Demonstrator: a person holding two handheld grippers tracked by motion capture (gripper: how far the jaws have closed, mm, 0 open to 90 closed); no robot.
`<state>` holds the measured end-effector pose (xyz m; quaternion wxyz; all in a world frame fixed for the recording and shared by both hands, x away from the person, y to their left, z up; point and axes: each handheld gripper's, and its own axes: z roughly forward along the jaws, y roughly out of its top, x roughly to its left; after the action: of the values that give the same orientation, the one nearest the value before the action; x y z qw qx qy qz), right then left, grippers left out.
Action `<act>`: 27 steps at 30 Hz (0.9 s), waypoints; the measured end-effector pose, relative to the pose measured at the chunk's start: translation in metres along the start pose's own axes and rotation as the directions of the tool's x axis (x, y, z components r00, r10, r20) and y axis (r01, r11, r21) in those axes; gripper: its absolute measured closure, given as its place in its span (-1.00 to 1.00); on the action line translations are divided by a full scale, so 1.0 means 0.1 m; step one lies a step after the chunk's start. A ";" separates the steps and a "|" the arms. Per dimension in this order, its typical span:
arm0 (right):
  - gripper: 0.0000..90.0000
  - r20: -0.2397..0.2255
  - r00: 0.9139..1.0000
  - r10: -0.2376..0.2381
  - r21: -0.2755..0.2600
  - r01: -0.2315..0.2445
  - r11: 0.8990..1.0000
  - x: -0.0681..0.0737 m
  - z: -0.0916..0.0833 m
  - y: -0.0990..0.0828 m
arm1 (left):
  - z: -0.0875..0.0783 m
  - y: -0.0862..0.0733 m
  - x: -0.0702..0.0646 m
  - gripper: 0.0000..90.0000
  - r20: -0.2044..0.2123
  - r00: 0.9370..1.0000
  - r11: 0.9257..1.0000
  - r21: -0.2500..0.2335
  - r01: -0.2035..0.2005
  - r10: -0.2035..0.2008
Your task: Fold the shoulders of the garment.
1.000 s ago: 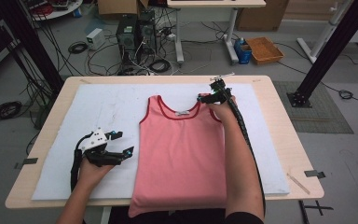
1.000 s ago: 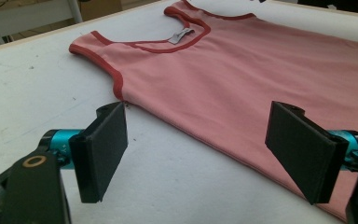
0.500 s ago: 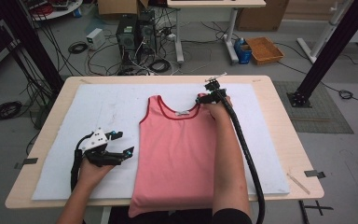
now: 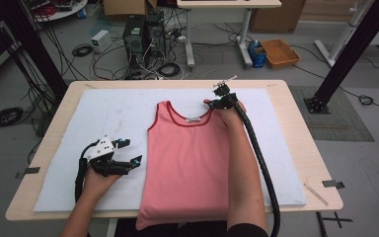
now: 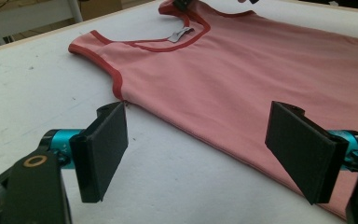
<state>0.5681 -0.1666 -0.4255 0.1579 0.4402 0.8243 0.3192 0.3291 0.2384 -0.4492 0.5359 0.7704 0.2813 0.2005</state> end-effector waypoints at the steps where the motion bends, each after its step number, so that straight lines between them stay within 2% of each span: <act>1: 0.85 0.000 1.000 0.000 0.000 0.000 1.000 0.00 0.00 0.00 | 0.00 0.00 0.00 -0.53 0.000 1.000 1.000 0.000 0.000 0.000; 9: 0.87 -0.044 0.999 -0.007 -0.075 0.004 0.997 0.04 -0.25 0.01 | 0.00 0.00 0.00 -0.53 0.001 1.000 1.000 0.002 -0.005 0.005; 10: 0.87 -0.071 0.997 0.002 -0.111 -0.010 0.994 0.05 -0.33 -0.01 | 0.00 0.00 0.00 -0.53 0.001 1.000 1.000 0.002 -0.006 0.006; 13: 0.87 -0.090 0.996 0.008 -0.134 -0.020 0.991 0.07 -0.41 -0.04 | 0.00 0.00 0.00 -0.53 0.004 1.000 1.000 0.001 -0.007 0.007; 16: 0.87 -0.121 0.993 -0.015 -0.175 -0.007 0.985 0.14 -0.57 -0.10 | 0.00 0.00 -0.01 -0.53 0.003 1.000 1.000 0.002 -0.012 0.012; 21: 0.87 -0.131 0.991 -0.042 -0.206 0.014 0.978 0.23 -0.71 -0.17 | 0.00 0.00 -0.01 -0.53 -0.001 1.000 1.000 0.003 -0.015 0.015; 22: 0.87 -0.125 0.990 -0.060 -0.222 0.031 0.975 0.28 -0.78 -0.21 | 0.00 0.00 -0.01 -0.53 -0.002 1.000 1.000 0.003 -0.015 0.015; 27: 0.87 -0.146 0.987 -0.074 -0.255 0.035 0.966 0.38 -0.91 -0.36 | 0.00 0.00 -0.02 -0.53 -0.003 1.000 1.000 0.003 -0.017 0.017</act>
<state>0.4747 -0.1854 -0.3807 0.1569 0.3678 0.7988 0.4495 0.3277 0.2371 -0.4491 0.5326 0.7732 0.2758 0.2060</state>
